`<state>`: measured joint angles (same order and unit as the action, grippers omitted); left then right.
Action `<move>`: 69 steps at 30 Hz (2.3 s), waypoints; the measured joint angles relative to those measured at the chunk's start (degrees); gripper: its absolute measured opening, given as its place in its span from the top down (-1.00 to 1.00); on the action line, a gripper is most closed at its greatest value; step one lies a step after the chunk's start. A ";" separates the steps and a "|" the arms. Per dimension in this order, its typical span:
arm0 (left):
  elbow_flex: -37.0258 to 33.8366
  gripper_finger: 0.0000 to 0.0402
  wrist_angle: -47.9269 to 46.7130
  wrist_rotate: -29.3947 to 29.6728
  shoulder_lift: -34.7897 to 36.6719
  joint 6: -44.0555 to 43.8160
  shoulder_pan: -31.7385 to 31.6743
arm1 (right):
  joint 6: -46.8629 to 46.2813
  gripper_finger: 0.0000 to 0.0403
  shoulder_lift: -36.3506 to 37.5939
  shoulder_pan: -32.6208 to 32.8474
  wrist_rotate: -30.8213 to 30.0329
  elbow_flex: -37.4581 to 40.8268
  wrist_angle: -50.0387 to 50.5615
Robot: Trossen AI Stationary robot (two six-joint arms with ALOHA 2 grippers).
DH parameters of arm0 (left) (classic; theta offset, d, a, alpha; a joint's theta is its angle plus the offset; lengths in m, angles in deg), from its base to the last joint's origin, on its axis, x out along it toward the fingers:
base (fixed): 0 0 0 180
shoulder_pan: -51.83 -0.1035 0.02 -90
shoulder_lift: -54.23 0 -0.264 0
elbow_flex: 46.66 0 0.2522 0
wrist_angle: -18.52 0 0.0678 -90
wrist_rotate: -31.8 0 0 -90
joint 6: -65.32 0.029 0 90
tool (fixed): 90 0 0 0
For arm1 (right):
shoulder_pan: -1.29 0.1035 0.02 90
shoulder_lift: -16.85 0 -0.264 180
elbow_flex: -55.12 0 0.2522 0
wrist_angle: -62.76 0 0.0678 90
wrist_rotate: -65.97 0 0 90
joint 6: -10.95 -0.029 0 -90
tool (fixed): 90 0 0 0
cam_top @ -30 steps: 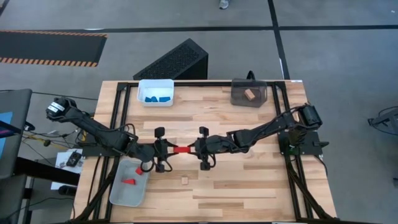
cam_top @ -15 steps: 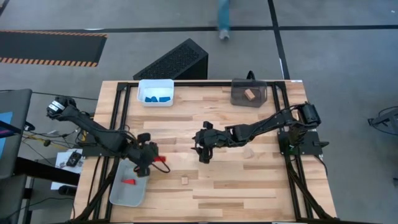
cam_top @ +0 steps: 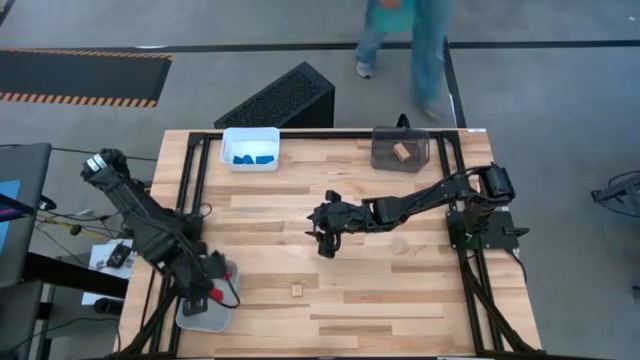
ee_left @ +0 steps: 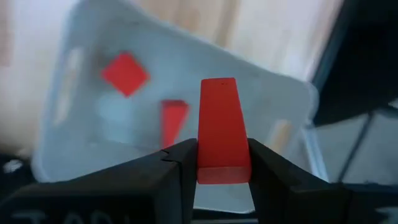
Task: Sort & place blocks by color
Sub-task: Put the red block into the gray bin, then put the bottom brown block into the black bin
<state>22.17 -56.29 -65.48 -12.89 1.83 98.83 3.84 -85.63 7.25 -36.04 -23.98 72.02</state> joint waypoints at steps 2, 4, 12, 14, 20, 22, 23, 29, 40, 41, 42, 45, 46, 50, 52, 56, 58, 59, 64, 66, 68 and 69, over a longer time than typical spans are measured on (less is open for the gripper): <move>0.00 0.53 -1.97 2.54 0.00 -2.17 0.97 | 0.04 -0.12 0.00 0.00 0.08 0.00 -0.50; 0.00 0.53 -2.55 4.94 0.00 -3.10 1.48 | 0.05 -0.12 0.00 0.00 0.09 0.00 -0.80; -0.07 0.51 -3.93 6.14 -3.50 -4.71 1.56 | 1.38 -0.14 0.00 0.00 0.09 0.00 0.07; -0.07 0.47 -3.87 6.11 -4.93 -4.82 1.56 | 1.73 -0.14 0.00 0.00 0.11 0.00 1.01; -0.07 0.27 -4.52 4.98 -8.17 -3.48 1.45 | 0.66 -0.14 0.00 0.02 0.07 0.00 6.90; -0.07 0.19 -5.35 3.84 -8.75 -2.68 1.11 | -0.96 -0.14 0.00 0.35 -0.04 0.00 9.50; -0.07 0.15 -6.18 3.30 -8.83 -1.87 0.91 | -1.78 -0.14 0.00 0.58 -0.08 0.00 10.92; -0.01 0.00 -7.46 6.31 -8.24 7.23 -1.82 | -7.23 -0.14 0.00 3.74 -0.62 0.00 18.07; 3.13 -0.01 2.07 30.43 -8.16 37.39 -10.18 | -13.03 -0.14 -1.33 9.93 2.76 0.02 18.38; 2.16 -0.01 6.94 32.32 -8.11 40.80 -11.32 | -12.00 -0.14 -2.50 10.45 4.18 -0.02 13.90; 0.82 -0.01 12.25 33.69 -8.12 44.30 -12.44 | -10.96 -0.14 -3.84 10.97 4.95 -0.01 9.35; -4.31 -0.01 29.69 34.58 -8.17 53.26 -15.07 | -8.19 -0.14 -9.48 12.43 7.21 -0.24 -8.49; -5.89 -0.01 34.68 33.95 -8.17 55.43 -15.68 | -7.23 -0.14 -11.40 12.90 7.54 -0.64 -12.27; -9.37 -0.01 42.49 32.19 -8.22 59.91 -16.83 | -3.09 -0.14 -17.32 14.22 6.13 -3.75 -14.31; -9.42 -0.01 42.09 34.33 -8.24 60.69 -17.07 | -3.14 -0.14 -19.56 14.28 6.11 -5.73 -14.73; -9.42 -0.01 42.63 38.07 -8.24 64.99 -18.66 | -4.96 -0.14 -24.78 14.16 6.08 -9.52 -14.67; -9.42 -0.01 43.52 37.96 -8.24 67.81 -20.17 | -5.62 -0.14 -26.59 14.14 5.92 -11.22 -14.38; -9.42 -0.01 44.01 37.57 -8.24 68.90 -21.03 | -6.07 -0.14 -27.09 14.18 5.81 -11.72 -13.05; -9.42 -0.01 45.70 34.78 -8.24 70.98 -25.15 | -7.75 -0.11 -27.63 14.19 4.71 -13.33 -7.68; -9.42 -0.01 45.50 34.09 -8.24 70.90 -26.26 | -8.16 -0.06 -27.53 14.31 3.07 -13.40 -6.71; -9.42 -0.01 45.25 34.07 -8.24 70.22 -26.85 | -8.31 0.01 -26.91 14.37 2.75 -13.25 -5.93; -9.42 -0.01 44.83 34.10 -8.24 70.00 -27.03 | -8.35 0.04 -26.88 14.33 2.83 -13.23 -6.57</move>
<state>12.75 -11.46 -31.38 -21.13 71.83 71.80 -4.51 -112.51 21.58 -33.21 -37.21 65.45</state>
